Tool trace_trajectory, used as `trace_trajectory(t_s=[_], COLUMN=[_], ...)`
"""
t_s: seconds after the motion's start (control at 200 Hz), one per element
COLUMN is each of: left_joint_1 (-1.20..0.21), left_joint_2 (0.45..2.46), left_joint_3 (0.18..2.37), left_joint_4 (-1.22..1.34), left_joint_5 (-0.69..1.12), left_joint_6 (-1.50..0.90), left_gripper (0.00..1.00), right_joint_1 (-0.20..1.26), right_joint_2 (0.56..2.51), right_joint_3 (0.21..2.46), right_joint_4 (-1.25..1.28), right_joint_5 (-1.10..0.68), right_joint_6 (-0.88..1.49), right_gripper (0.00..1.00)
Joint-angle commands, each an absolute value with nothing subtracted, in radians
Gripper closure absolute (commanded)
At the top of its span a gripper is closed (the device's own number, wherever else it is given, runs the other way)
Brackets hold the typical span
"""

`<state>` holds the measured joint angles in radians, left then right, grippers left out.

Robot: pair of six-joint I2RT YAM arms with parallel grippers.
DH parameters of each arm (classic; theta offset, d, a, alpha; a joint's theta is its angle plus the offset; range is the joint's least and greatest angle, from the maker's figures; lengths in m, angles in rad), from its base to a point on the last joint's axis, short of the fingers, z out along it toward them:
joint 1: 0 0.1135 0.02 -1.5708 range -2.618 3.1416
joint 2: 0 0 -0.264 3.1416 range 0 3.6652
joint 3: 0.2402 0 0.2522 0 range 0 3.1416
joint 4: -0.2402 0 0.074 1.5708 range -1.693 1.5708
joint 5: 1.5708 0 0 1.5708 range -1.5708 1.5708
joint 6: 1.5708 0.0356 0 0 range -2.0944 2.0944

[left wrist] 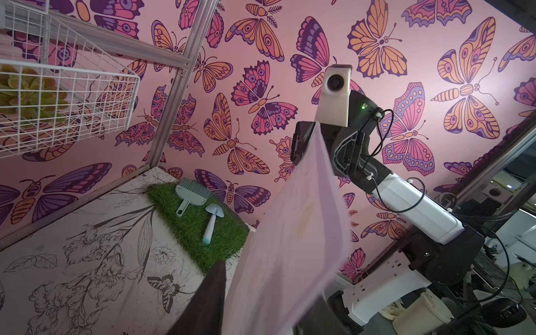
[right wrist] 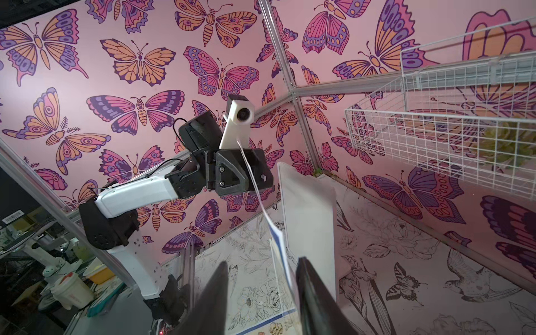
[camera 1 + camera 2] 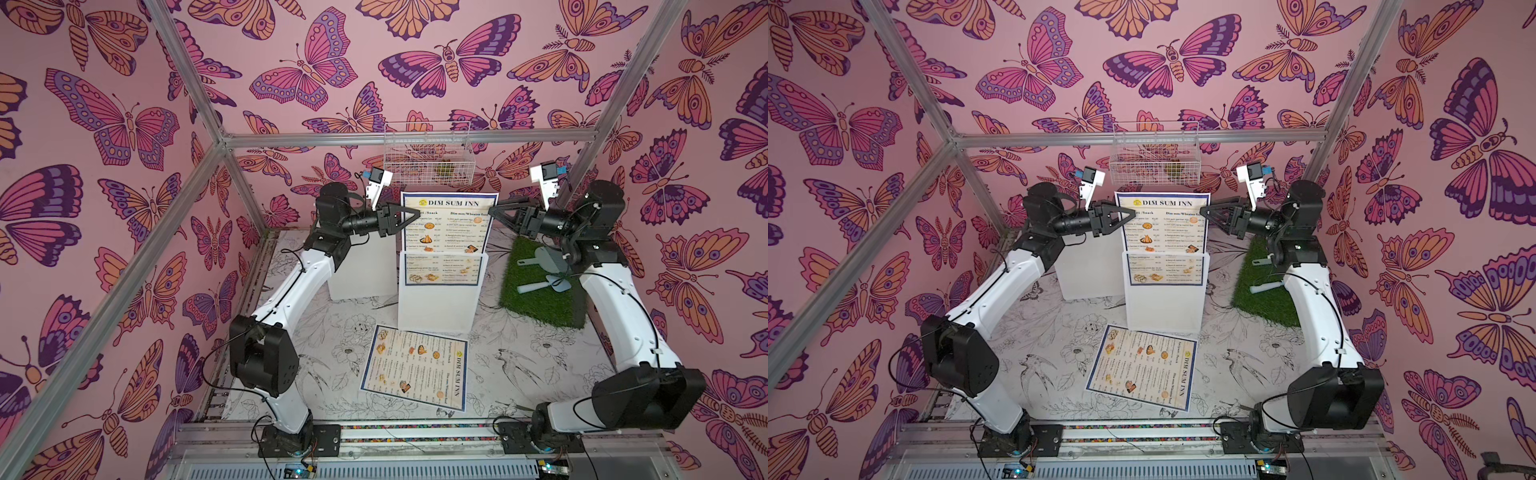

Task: Insert the menus into the narrow rack
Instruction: Insert the menu into the narrow rack.

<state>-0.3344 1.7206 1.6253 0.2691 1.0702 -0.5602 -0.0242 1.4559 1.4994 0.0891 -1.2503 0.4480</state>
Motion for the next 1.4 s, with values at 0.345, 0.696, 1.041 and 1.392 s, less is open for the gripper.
trace_trajectory(t_s=[0.345, 0.696, 1.041, 1.392], left_joint_1=[-0.339, -0.348, -0.35, -0.348], left_joint_2=[1.729, 1.751, 1.732, 1.73], left_joint_3=[1.673, 1.687, 1.617, 1.592], left_joint_4=[0.324, 0.333, 0.374, 0.394], left_joint_5=[1.091, 1.103, 1.103, 1.092], left_joint_6=[-0.594, -0.606, -0.623, -0.629], left_gripper=[0.61, 0.61, 0.61, 0.61], right_joint_1=[-0.022, -0.043, -0.04, -0.036], right_joint_2=[1.539, 1.493, 1.478, 1.466], right_joint_3=[1.561, 1.468, 1.384, 1.4], right_joint_4=[0.101, 0.135, 0.165, 0.254], right_joint_5=[-1.231, -1.186, -1.212, -1.235], right_joint_6=[0.426, 0.41, 0.407, 0.472], right_gripper=[0.92, 0.97, 0.95, 0.53])
